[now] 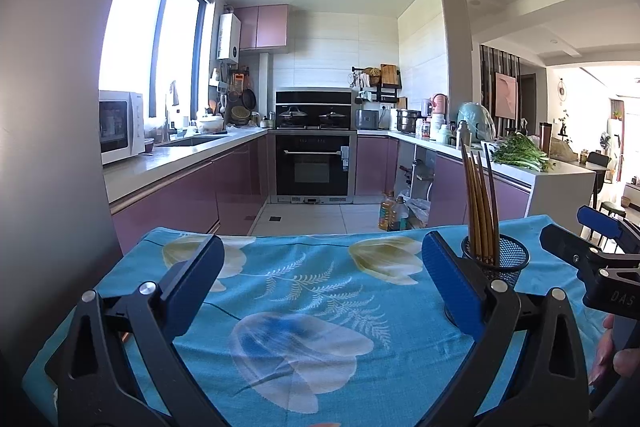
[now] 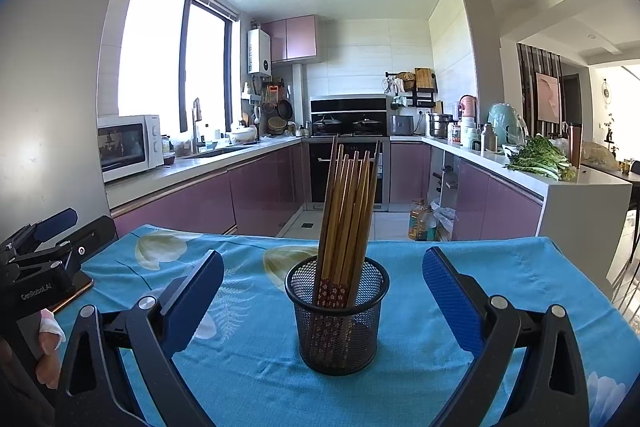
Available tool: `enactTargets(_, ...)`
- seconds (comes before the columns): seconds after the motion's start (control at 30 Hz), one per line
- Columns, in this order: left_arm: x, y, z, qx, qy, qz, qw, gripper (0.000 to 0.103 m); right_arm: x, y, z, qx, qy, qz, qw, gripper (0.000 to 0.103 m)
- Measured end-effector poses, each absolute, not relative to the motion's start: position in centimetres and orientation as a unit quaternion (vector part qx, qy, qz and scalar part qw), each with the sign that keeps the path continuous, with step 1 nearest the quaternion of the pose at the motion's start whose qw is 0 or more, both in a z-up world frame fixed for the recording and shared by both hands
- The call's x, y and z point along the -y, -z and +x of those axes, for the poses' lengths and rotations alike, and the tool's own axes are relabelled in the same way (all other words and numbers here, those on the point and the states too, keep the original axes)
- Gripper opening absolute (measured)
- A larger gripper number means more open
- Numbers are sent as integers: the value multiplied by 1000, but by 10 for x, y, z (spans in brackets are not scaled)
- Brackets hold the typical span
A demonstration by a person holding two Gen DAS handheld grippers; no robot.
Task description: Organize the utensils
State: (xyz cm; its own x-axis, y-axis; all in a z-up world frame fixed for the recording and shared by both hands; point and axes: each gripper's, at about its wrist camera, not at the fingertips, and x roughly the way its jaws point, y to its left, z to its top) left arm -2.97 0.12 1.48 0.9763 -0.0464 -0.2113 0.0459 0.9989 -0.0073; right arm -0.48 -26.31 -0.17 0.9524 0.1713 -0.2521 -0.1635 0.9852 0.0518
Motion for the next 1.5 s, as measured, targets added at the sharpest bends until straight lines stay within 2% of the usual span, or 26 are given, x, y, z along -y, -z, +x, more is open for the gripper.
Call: enactTargets(1.5,-3,-15,-35,-99,17,3,995,97,265,2,-6,-128,-85,21,988,96)
